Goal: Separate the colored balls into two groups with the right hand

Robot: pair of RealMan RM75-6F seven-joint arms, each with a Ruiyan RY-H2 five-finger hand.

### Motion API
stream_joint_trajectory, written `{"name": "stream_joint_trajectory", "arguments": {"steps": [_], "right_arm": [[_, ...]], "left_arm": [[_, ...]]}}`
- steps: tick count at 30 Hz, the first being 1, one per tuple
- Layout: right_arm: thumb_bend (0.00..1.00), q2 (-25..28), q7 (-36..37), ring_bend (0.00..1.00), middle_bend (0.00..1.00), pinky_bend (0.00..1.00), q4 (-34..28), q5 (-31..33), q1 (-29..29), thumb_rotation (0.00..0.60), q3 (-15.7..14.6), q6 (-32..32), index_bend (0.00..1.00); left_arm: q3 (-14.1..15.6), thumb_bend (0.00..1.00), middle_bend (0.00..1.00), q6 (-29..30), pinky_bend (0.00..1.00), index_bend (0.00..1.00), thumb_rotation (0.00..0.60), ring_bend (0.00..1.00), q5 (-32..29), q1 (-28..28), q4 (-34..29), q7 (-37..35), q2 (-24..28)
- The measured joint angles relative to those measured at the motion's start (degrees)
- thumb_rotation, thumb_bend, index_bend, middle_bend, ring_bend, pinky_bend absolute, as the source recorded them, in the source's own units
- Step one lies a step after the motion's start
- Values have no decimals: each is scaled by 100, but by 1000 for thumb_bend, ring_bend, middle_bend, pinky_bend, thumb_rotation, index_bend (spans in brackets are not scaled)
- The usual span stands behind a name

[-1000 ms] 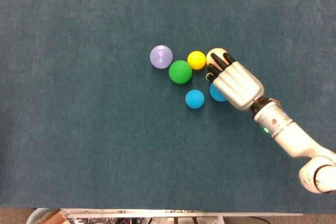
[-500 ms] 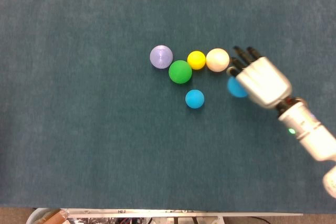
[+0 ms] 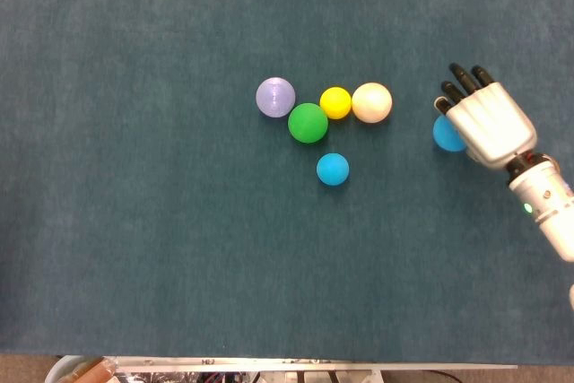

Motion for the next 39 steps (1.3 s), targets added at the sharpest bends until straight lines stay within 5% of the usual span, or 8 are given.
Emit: {"name": "stream_joint_trajectory", "arguments": {"steps": [8, 13, 20, 30, 39], "right_arm": [[0, -2, -230, 117, 271, 206, -83, 172, 88, 600, 91, -147, 300], [0, 144, -349, 100, 254, 201, -285, 215, 109, 600, 106, -164, 234], [0, 278, -144, 99, 253, 200, -534, 131, 125, 600, 127, -136, 233], [0, 611, 418, 99, 264, 200, -1305, -953, 395, 600, 120, -35, 308], [0, 714, -44, 94, 241, 200, -1698, -1333, 822, 600, 75, -529, 329]], "left_arm": [[3, 443, 222, 16, 195, 281, 600, 209, -43, 24, -17, 28, 26], [-5, 443, 222, 3, 195, 281, 600, 209, -29, 2, -22, 34, 21], [0, 443, 222, 11, 195, 281, 600, 209, -10, -4, -41, 55, 23], [21, 443, 222, 89, 195, 281, 600, 209, 4, 45, -90, 74, 56], [46, 443, 221, 214, 195, 281, 600, 209, 24, 133, -81, 1, 128]]}}
